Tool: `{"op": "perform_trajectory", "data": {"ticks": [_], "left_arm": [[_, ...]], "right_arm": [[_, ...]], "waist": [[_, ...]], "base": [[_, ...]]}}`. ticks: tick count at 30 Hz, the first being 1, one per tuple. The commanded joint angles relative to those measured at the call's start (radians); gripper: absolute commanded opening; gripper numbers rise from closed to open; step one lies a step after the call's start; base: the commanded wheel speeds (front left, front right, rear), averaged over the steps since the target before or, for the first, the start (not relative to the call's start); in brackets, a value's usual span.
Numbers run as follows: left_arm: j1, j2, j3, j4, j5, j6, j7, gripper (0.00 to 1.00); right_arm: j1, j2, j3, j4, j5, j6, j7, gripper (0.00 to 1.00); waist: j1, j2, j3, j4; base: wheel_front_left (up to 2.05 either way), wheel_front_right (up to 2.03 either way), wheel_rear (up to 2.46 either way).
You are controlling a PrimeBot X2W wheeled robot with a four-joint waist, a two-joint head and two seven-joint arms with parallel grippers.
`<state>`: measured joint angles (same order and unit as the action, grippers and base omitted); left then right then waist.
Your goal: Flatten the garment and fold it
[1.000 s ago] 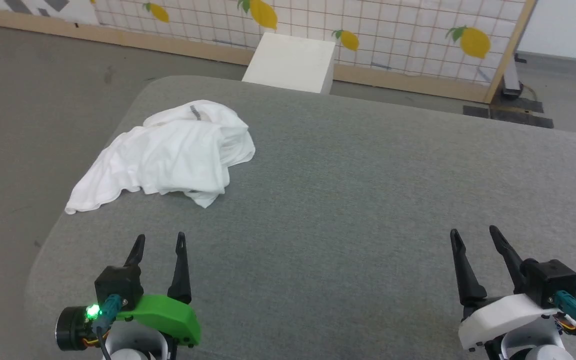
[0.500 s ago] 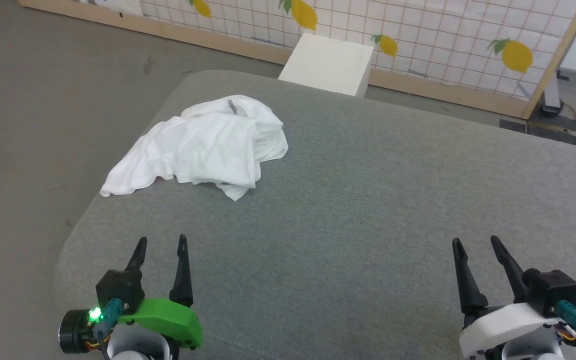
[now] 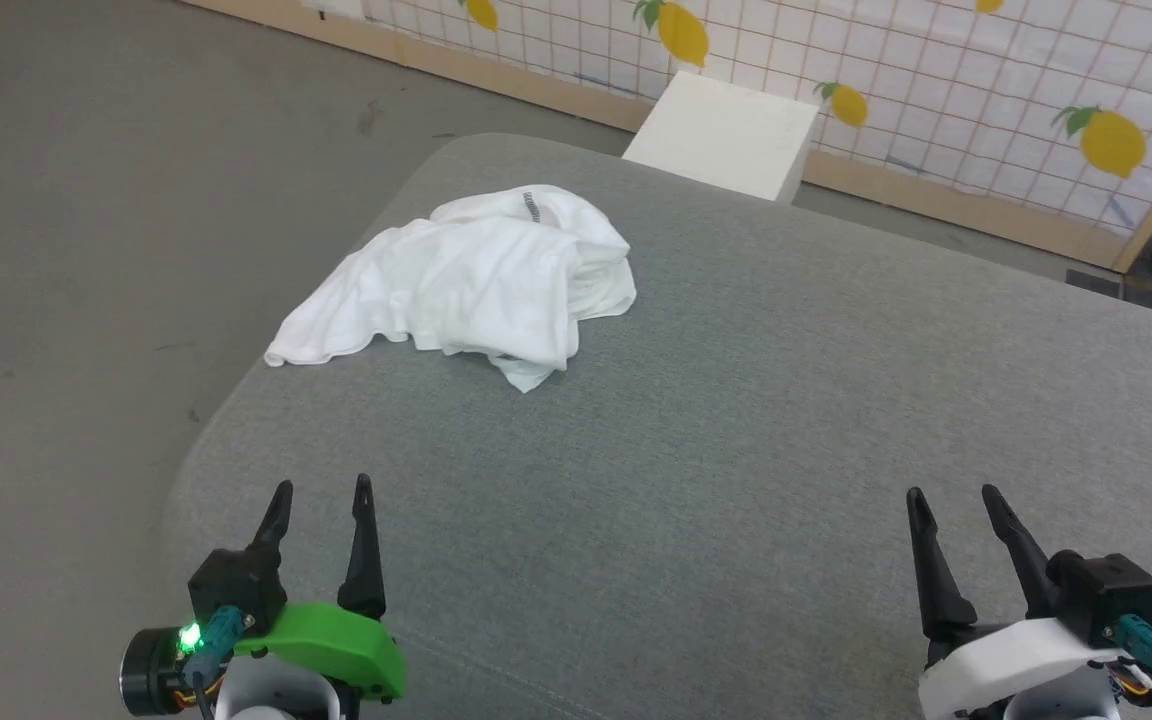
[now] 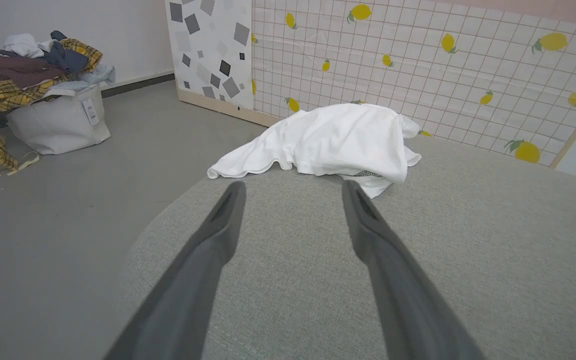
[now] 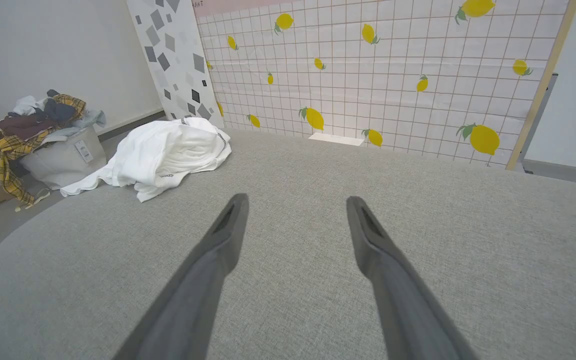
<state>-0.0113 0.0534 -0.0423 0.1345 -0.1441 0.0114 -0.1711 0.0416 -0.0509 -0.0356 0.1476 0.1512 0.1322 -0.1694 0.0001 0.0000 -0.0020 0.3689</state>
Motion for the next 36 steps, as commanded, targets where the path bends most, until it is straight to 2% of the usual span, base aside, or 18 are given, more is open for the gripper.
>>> {"op": "perform_trajectory", "data": {"ticks": [1,30,36], "left_arm": [[0.015,-0.002,-0.001,0.006,-0.006,0.009,-0.013,1.00],[0.023,-0.003,-0.013,0.049,-0.037,0.030,-0.077,1.00],[-0.011,0.000,-0.024,0.055,-0.043,0.015,-0.089,1.00]], "right_arm": [[0.012,0.000,-0.003,0.008,0.012,-0.001,-0.014,1.00],[0.026,0.001,-0.015,0.073,0.049,-0.001,-0.079,1.00],[0.024,0.001,-0.024,0.071,0.045,-0.002,-0.088,1.00]], "waist": [[-0.0001,0.0000,0.000,0.012],[-0.0001,0.0000,0.001,0.128],[-0.0001,0.0000,0.025,0.141]], "base": [[0.00,0.00,0.00],[0.00,0.00,0.00],[0.00,0.00,0.00]]}}
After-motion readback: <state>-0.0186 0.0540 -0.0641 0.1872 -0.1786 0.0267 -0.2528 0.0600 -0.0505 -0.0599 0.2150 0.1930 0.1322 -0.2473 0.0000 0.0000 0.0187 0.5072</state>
